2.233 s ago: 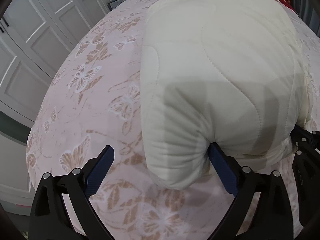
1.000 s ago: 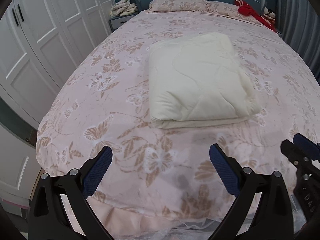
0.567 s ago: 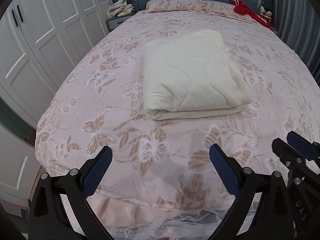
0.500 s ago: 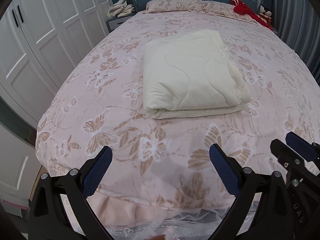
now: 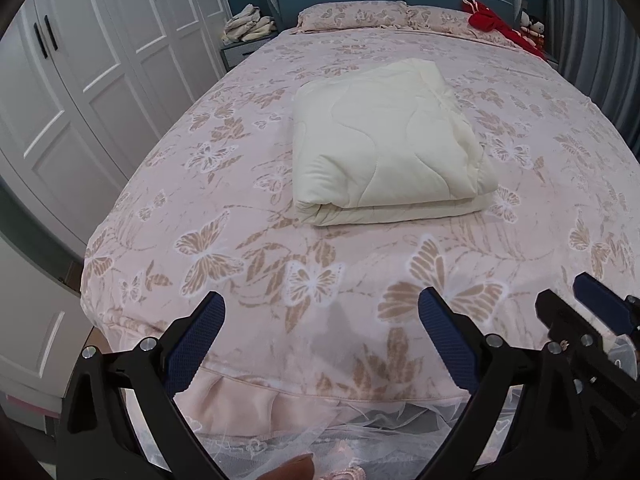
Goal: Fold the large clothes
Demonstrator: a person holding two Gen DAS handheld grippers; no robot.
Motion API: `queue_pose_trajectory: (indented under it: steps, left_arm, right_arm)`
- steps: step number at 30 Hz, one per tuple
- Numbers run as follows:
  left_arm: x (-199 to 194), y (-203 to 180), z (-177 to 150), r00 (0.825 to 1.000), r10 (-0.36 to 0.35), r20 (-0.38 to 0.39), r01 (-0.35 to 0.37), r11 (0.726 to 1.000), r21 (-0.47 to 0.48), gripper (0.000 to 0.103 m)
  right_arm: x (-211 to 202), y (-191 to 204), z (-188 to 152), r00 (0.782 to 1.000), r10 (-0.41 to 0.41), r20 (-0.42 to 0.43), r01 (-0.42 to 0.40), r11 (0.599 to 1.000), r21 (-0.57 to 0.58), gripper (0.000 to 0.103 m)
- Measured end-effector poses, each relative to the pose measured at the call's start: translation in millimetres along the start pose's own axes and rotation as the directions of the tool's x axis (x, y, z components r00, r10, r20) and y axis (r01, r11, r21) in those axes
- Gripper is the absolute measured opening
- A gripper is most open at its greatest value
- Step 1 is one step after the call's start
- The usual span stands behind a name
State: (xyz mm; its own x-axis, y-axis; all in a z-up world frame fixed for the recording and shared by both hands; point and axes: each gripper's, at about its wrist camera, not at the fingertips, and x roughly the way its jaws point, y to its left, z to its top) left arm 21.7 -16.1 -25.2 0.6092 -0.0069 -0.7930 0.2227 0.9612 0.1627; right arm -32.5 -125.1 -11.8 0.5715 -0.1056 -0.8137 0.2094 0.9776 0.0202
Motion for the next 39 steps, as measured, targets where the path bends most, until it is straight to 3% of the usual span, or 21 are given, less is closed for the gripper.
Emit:
queue_pose_trajectory:
  steps: [8,39]
  left_arm:
    - [-8.5,1.9,-10.3,0.999,0.025,0.038,-0.025,1.0,-0.003,0.095]
    - [-11.5,6.7,-17.1,0.998,0.033,0.045,-0.033,0.999,0.002,0.094]
  right_arm:
    - [-5.6,3.4,-9.2,1.0,-0.005,0.011,0.005,1.0,0.004,0.036]
    - [-8.7,6.1,-17.3,1.0,-0.014,0.016,0.014,1.0,-0.004,0.036]
